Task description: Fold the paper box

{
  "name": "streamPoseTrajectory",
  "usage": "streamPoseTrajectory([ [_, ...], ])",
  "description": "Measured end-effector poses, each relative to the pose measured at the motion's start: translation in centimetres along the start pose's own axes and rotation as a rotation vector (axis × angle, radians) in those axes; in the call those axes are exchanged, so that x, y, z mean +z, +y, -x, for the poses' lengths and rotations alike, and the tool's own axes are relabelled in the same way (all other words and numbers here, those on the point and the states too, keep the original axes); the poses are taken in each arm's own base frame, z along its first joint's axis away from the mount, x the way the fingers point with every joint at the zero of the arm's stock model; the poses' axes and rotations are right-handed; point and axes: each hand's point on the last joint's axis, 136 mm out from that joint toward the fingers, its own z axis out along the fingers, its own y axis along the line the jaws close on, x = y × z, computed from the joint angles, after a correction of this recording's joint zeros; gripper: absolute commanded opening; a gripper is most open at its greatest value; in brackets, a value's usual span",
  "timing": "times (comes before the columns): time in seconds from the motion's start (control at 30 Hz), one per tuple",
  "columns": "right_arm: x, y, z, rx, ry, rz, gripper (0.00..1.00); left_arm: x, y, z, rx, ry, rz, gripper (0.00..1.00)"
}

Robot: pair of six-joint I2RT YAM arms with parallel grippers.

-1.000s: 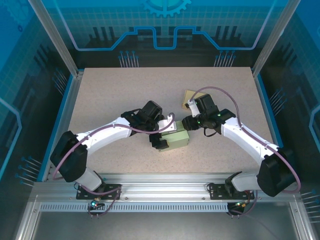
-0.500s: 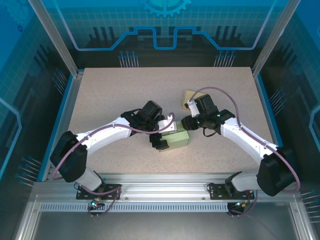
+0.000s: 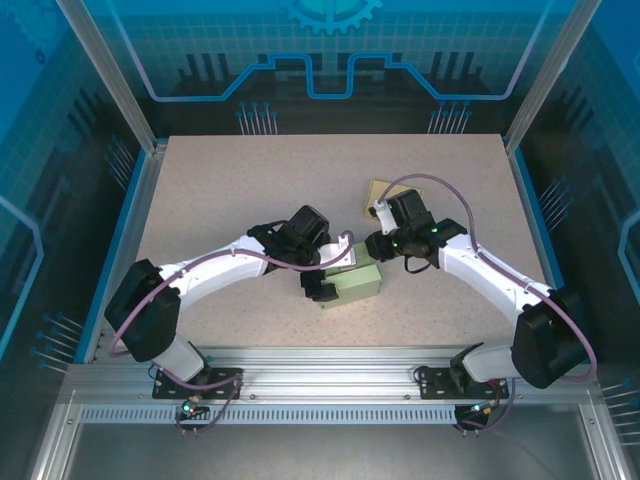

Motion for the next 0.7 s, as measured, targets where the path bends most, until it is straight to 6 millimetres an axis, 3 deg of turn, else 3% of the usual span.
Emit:
streamPoseTrajectory([
  [0.1,0.2,0.0,-0.3,0.005,0.006,-0.001,0.13,0.3,-0.2,-0.5,0.003,0.019,0.006,0.99],
  [0.23,0.3,0.1,-0.4,0.008,0.006,0.000,0.11,0.4,0.0,-0.7,0.009,0.039,0.028,0.98],
  [0.47,0.4,0.2,-0.9,0.017,0.005,0.000,0.04,0.6,1.0,-1.2,0.005,0.074,0.089,0.73],
  [0.7,0.1,0.3,-1.1,0.024,-0.013,-0.014,0.02,0.7,1.6,-1.3,0.011,0.090,0.129,0.68],
])
